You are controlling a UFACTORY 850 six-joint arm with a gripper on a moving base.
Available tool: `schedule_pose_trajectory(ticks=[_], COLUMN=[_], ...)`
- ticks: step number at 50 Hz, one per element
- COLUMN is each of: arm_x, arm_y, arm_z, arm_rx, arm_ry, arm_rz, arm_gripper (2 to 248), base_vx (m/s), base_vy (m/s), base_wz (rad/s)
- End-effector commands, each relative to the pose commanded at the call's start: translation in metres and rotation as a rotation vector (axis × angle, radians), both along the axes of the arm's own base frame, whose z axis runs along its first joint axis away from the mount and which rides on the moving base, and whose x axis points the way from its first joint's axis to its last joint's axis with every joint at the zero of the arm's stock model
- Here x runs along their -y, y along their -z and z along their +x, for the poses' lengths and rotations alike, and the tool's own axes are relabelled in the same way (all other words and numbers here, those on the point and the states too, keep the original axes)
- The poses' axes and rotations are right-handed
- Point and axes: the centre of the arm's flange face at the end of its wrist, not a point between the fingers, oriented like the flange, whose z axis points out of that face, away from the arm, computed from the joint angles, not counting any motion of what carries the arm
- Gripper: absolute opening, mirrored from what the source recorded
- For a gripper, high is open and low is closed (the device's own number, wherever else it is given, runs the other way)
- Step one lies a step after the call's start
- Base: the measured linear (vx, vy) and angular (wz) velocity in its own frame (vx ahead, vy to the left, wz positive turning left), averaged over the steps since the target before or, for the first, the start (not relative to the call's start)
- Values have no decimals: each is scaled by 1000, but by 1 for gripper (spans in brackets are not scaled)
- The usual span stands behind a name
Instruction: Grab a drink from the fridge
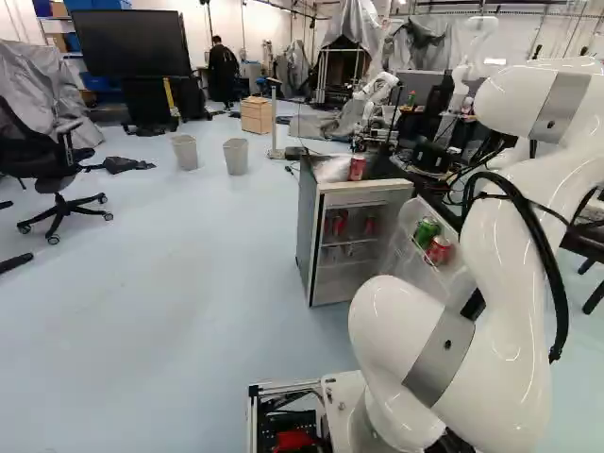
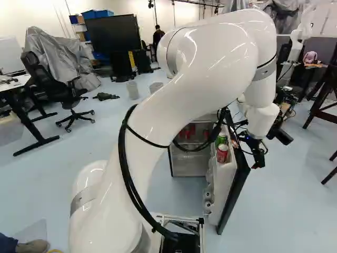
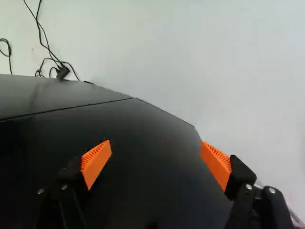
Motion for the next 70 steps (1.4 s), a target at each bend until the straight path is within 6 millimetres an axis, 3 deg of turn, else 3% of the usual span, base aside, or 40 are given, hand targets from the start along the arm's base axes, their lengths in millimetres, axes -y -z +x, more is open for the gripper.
schedule_pose_trajectory(ticks=[29, 70], arm_x=[-43, -102], arm_y=[0, -1], arm_z=[-22, -26], arm_rx=[-39, -19], arm_ry=[-15, -56], arm_rz=[60, -43], arm_gripper=[247, 247], base_vx=[0, 0], base_vy=[0, 0], base_wz=[0, 0])
